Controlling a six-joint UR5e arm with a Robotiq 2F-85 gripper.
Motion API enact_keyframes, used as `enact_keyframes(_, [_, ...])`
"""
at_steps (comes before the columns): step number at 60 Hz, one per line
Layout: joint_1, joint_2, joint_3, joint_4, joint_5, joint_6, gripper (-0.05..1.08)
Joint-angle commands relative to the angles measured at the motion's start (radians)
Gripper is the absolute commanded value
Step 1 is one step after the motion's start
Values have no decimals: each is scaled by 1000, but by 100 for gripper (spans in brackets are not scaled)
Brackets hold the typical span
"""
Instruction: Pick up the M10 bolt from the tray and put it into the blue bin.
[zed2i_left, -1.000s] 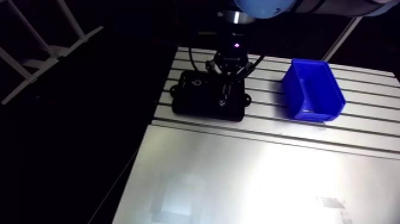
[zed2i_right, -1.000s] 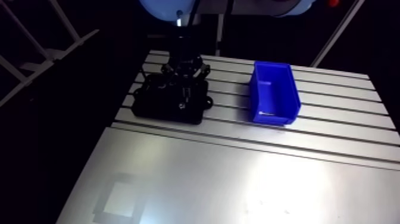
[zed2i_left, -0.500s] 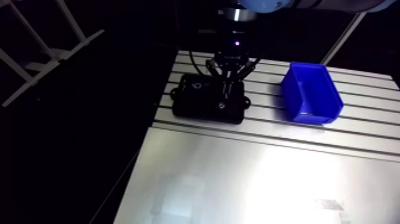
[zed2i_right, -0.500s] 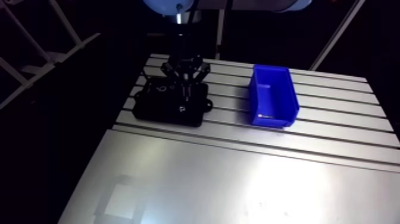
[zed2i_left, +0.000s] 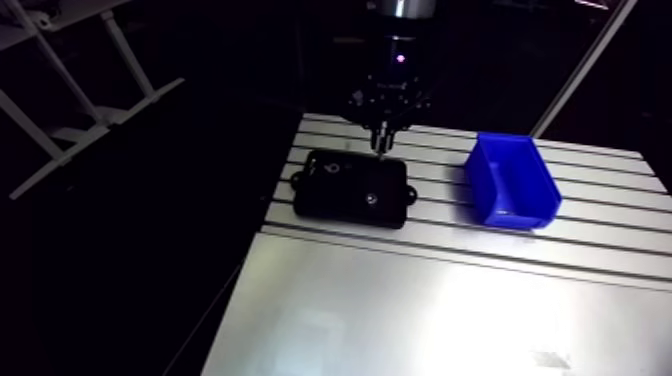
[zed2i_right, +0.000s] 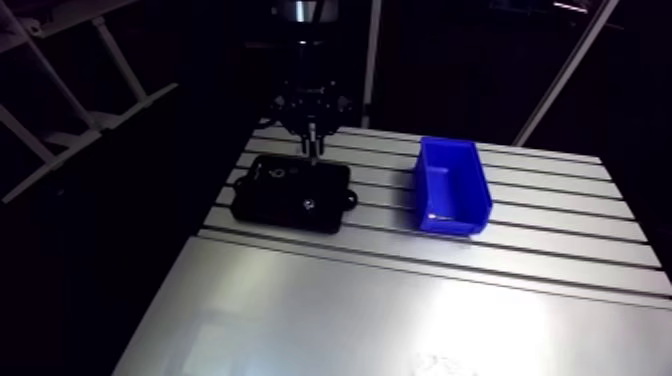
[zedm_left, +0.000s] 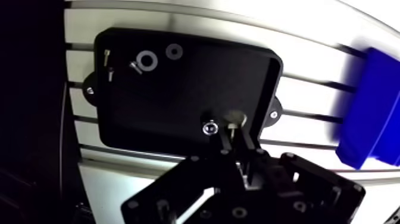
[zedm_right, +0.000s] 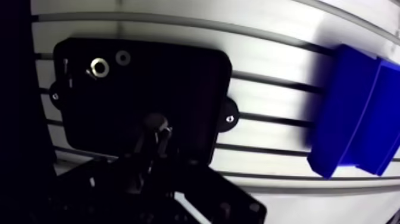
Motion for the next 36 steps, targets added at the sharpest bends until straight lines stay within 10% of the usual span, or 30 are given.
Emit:
enact_keyframes(1, [-1, -47, -37, 67, 12, -43, 106])
enact_keyframes(36, [-121, -117, -176, 211, 0, -632, 107])
